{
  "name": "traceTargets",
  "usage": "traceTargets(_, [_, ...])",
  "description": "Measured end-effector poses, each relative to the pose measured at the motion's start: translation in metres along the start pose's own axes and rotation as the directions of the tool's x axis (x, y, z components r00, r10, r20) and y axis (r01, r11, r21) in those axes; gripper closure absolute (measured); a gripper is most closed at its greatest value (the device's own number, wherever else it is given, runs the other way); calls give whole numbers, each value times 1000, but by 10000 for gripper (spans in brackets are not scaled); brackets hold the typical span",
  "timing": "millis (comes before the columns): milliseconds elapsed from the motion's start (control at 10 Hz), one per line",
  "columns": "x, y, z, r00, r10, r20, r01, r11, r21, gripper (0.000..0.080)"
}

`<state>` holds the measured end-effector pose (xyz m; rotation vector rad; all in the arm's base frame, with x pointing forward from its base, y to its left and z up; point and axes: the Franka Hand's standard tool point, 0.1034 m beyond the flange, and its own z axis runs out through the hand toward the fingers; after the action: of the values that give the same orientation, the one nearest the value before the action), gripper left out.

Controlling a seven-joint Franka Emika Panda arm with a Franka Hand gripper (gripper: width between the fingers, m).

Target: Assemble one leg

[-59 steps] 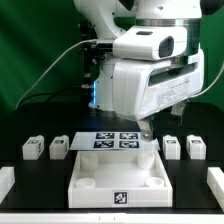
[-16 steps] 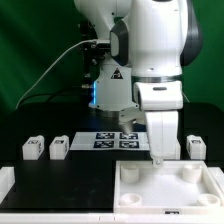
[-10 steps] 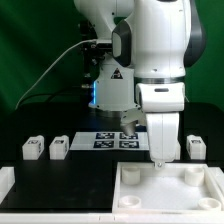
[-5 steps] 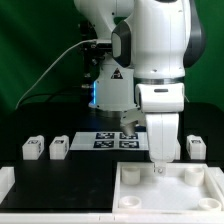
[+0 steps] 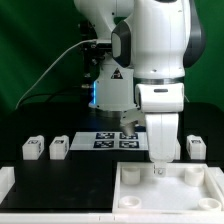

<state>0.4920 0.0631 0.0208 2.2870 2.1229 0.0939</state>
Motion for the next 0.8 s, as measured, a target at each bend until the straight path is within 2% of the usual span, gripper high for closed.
traceTargets(300, [0,0,-1,1000,26,0,-26,1000,2,150])
traceTargets(400, [0,3,-15,990,138,8,-138,990,-2,150])
traceTargets(500, [5,1,-26,977,212,-1,-212,977,-21,150])
traceTargets(800, [43,-18,-44,791,611,-26,-611,791,-6,150])
